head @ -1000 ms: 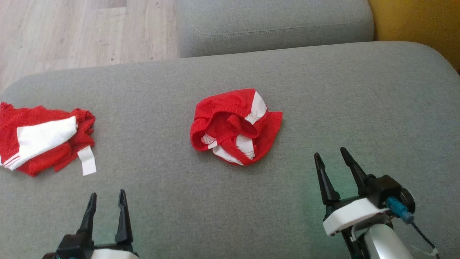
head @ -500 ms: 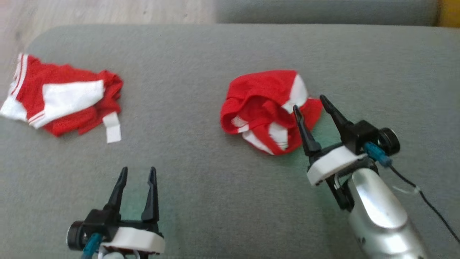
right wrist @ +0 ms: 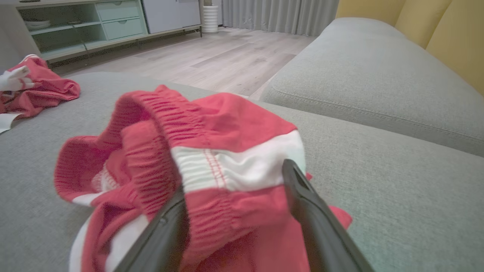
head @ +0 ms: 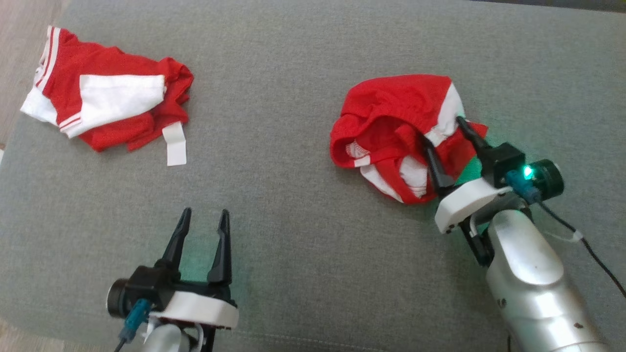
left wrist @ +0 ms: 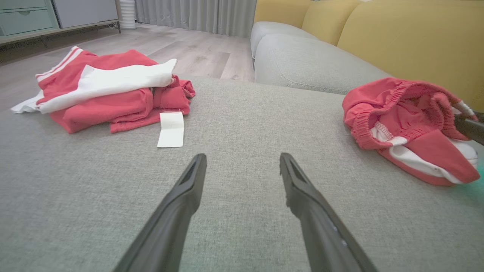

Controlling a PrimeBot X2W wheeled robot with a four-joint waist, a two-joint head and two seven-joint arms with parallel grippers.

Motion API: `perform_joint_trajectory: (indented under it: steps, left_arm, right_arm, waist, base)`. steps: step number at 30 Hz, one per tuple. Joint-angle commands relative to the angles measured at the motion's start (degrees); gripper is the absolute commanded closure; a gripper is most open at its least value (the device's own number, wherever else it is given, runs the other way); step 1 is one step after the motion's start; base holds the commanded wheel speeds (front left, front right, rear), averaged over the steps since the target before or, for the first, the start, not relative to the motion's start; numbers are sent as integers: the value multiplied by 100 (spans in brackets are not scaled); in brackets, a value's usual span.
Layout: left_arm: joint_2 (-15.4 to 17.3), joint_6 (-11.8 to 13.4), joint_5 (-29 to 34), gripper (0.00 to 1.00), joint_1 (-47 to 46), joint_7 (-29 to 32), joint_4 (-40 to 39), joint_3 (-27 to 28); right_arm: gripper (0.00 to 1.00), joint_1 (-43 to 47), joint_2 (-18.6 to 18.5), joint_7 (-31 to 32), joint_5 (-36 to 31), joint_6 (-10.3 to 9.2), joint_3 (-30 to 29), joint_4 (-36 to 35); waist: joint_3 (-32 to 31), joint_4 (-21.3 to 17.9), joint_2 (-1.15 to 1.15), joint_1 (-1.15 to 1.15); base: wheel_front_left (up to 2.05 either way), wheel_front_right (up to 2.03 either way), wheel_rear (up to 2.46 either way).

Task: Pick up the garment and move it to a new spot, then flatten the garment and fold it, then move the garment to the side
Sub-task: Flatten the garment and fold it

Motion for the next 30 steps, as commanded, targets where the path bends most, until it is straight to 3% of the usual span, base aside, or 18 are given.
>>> perform_joint_trajectory:
  steps: [1, 6, 7, 8, 12, 17, 24, 30]
  left_arm:
    - [11, 13, -36, 0, -213, -30, -152, 115]
    - [11, 9, -95, 0, -328, -30, -175, 39]
    - [11, 10, -105, 0, -336, -30, -177, 32]
    - [11, 9, -110, 0, -339, -30, -179, 24]
    - [11, 3, -119, 0, -297, -30, -180, 22]
    - [11, -7, -112, 0, -96, -30, -127, 91]
    - [11, -25, -90, 0, 94, -30, -45, 61]
    - [11, -47, -101, 0, 291, -30, 49, -46]
  right_arm:
    - [0, -210, 39, -37, -33, 37, 18, -93]
    - [0, -395, 39, -37, -71, 37, -72, -4]
    - [41, -423, 39, -37, -25, 37, -94, -6]
    - [100, -447, 39, -37, 28, 37, -126, -60]
    - [100, -407, 39, -37, 186, 37, -256, -298]
    - [100, -329, 39, -37, 457, 37, -661, -1086]
    - [100, -753, 15, -37, 7, 37, -1349, -1626]
    - [100, -1240, -200, -37, -174, 37, -1326, -1609]
  waist:
    - [47, 48, 0, -1]
    - [128, 120, 0, -1]
    - [138, 128, 0, -1]
    - [144, 132, 0, -1]
    - [115, 102, 0, -1]
    - [-158, -119, 0, -1]
    - [-629, -376, 0, -1]
    - [-985, -398, 0, -1]
  base:
    - [0, 0, 0]
    - [0, 0, 0]
    - [0, 0, 0]
    - [0, 0, 0]
    - [0, 0, 0]
    - [0, 0, 0]
    - [0, 0, 0]
    - [0, 0, 0]
